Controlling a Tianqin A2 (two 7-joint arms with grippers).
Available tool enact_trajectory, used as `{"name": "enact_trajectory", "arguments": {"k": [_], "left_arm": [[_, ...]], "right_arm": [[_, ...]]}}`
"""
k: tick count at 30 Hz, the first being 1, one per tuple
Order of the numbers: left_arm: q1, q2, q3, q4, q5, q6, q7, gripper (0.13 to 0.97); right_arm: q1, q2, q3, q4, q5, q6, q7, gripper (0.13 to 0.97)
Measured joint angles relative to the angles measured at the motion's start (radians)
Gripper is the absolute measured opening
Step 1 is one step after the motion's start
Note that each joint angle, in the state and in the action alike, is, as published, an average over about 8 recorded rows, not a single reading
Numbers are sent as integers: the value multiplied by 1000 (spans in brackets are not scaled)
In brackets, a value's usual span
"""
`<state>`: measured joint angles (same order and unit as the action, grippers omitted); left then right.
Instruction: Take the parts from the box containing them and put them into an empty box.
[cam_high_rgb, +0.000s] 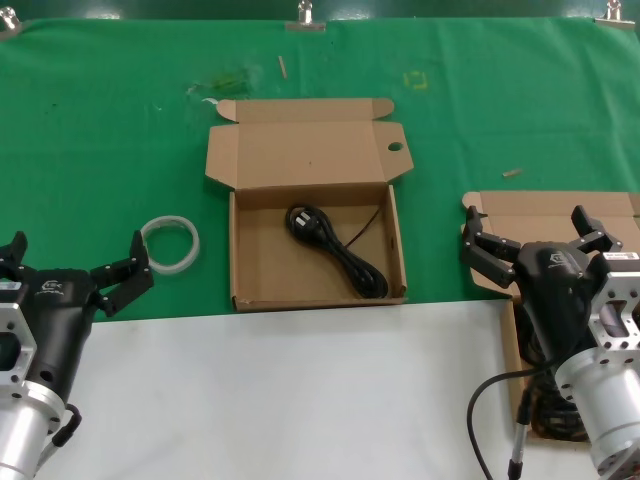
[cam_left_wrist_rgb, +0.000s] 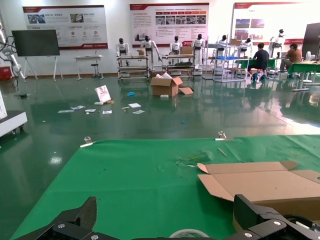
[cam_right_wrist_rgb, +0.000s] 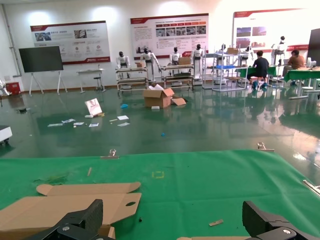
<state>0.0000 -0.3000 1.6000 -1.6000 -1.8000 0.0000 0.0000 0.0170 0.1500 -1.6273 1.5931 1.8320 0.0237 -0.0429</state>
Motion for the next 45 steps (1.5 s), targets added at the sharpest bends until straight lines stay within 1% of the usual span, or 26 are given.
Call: {"name": "enact_trajectory", "arguments": {"k": [45], "left_arm": [[0, 0, 0, 0, 0, 0, 0, 966]], "right_arm": [[0, 0, 0, 0, 0, 0, 0, 966]]}}
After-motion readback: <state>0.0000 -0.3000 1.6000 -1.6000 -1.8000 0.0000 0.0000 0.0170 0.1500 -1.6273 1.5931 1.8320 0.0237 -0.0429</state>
